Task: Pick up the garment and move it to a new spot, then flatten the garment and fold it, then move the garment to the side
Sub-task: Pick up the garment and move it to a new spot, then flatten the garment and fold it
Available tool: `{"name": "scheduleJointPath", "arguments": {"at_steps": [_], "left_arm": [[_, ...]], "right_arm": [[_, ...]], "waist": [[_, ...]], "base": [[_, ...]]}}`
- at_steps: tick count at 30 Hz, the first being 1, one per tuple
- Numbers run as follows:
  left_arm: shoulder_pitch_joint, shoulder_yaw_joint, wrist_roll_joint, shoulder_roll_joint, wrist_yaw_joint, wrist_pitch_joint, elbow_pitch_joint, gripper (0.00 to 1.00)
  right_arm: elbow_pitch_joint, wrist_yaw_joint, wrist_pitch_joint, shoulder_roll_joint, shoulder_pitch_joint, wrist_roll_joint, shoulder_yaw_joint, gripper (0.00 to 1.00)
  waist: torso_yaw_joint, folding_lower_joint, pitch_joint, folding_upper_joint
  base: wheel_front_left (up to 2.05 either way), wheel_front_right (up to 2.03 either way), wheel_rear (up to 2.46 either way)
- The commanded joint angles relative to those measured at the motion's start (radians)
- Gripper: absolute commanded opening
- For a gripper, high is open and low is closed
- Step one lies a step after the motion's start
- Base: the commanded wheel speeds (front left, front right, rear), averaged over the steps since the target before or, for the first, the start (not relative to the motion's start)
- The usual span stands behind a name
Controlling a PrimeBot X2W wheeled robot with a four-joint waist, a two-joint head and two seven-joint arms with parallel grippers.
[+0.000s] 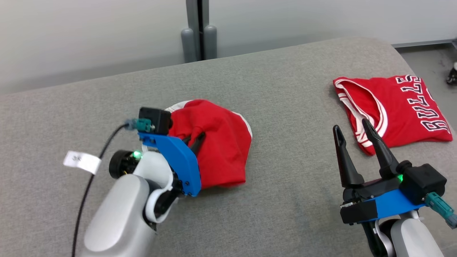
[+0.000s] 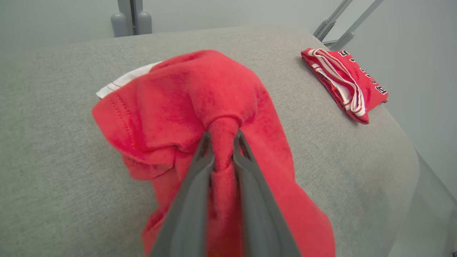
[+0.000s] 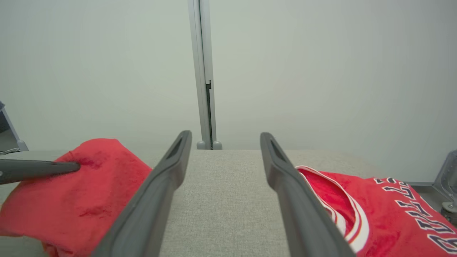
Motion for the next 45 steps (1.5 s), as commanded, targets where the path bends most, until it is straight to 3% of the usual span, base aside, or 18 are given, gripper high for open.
{"name": "scheduleJointPath", "arguments": {"at_steps": [1, 3, 4, 11, 15, 20, 31, 45], "left_arm": [[0.003, -0.005, 0.003, -0.007, -0.004, -0.028, 0.02, 0.0], [0.003, -0.027, 0.036, -0.021, -0.019, -0.122, 0.096, 0.8], [0.003, -0.04, 0.046, -0.027, -0.025, -0.161, 0.134, 1.0], [-0.016, -0.074, 0.036, -0.065, -0.049, -0.35, 0.247, 1.0], [0.027, -0.067, -0.025, -0.069, -0.057, -0.436, 0.194, 1.0], [0.091, -0.027, -0.059, -0.013, -0.06, -0.563, 0.097, 1.0], [0.249, 0.099, -0.017, 0.086, 0.044, -0.754, 0.007, 1.0], [0.39, 0.162, 0.035, 0.152, 0.098, -0.786, 0.033, 1.0]], "right_arm": [[0.0, 0.0, 0.001, -0.002, -0.004, 0.004, 0.001, 1.0], [-0.002, 0.0, 0.002, -0.006, -0.006, 0.005, -0.002, 1.0], [-0.003, 0.0, 0.005, -0.007, -0.005, 0.006, -0.005, 1.0], [-0.017, 0.0, 0.017, -0.02, 0.016, 0.0, -0.036, 1.0], [-0.036, 0.0, 0.03, -0.023, 0.033, -0.008, -0.056, 1.0], [-0.049, 0.0, 0.045, -0.027, 0.062, -0.005, -0.077, 1.0], [-0.047, 0.0, 0.094, -0.009, 0.117, 0.003, -0.1, 1.0], [0.029, 0.0, 0.113, 0.024, 0.17, 0.017, -0.123, 1.0]], "waist": [[-0.007, -0.0001, -0.001, -0.0001], [-0.017, -0.0001, 0.001, -0.0001], [-0.019, -0.0001, 0.001, -0.0001], [-0.002, -0.0001, -0.019, -0.0001], [0.03, -0.0001, -0.04, -0.0001], [0.082, -0.0001, -0.068, -0.0001], [0.163, -0.0001, -0.115, -0.0001], [0.168, -0.0001, -0.163, -0.0001]], "base": [[0.0, 0.0, 0.0], [0.0, 0.0, 0.0], [0.0, 0.0, 0.0], [0.0, 0.0, 0.0], [0.0, 0.0, 0.0], [0.0, 0.0, 0.0], [0.0, 0.0, 0.0], [0.0, 0.0, 0.0]]}}
